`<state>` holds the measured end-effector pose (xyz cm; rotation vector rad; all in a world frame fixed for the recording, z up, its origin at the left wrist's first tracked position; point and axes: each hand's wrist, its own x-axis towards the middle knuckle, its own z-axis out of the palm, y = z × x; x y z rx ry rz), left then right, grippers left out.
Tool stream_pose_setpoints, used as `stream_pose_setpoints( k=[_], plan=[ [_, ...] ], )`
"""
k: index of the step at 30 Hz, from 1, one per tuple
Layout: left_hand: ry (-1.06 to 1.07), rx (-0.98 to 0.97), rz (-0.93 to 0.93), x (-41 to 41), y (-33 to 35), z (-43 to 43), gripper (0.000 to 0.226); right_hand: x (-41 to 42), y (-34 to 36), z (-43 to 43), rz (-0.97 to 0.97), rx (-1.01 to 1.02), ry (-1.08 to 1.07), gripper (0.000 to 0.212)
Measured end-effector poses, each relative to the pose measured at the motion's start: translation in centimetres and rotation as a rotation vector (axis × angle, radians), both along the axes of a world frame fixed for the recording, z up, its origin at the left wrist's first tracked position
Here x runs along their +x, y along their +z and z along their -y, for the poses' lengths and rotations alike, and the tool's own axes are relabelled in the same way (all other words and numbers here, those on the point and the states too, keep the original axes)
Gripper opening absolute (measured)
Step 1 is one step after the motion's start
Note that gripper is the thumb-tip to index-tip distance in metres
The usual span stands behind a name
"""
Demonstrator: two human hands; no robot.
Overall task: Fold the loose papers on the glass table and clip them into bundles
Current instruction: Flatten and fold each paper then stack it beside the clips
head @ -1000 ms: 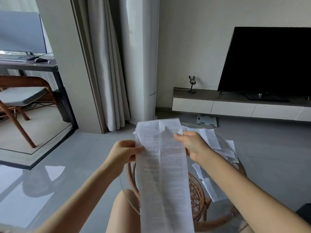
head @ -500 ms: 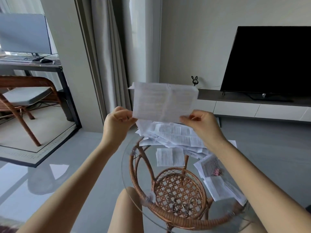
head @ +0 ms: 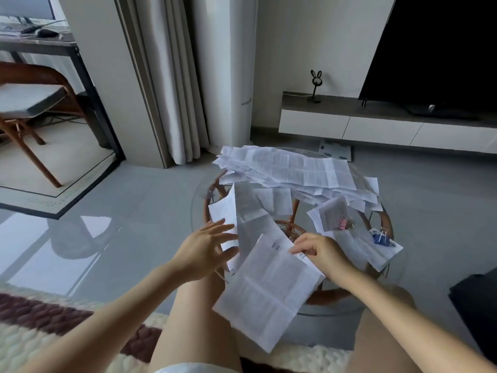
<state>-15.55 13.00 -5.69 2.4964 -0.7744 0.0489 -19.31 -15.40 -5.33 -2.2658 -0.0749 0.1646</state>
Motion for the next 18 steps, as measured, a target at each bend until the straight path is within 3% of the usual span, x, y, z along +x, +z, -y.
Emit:
stream_pose_setpoints(
  k=[3, 7, 9, 12, 16, 18],
  plan=[
    [-0.021, 0.158, -0.061, 0.7, -1.9, 0.2, 0.068, -0.3, -0.8, 0.4, -0.02, -0.066, -0.005, 0.015],
    [-0.027, 0.232, 0.07, 1.2, -3.3, -0.1, 0.068, -1.9, -0.2, 1.8, 0.225, -0.4, 0.195, 0.025],
    [-0.049, 0.329, 0.097, 1.2, -3.2, 0.2, 0.078, -3.1, -0.2, 2.7, 0.252, -0.464, 0.325, 0.04],
    [-0.025, 0.382, 0.104, 1.5, -3.2, 0.6, 0.078, -5.1, -0.4, 3.5, 0.135, -0.433, 0.364, 0.066],
    [-0.051, 0.368, 0.143, 1.4, -3.5, 0.5, 0.087, -6.7, -0.1, 3.7, -0.113, -0.214, 0.384, 0.064],
    [-0.069, 0.371, 0.166, 1.6, -3.3, 0.5, 0.071, -6.9, 0.3, 3.1, -0.159, -0.029, 0.277, 0.055]
  ],
)
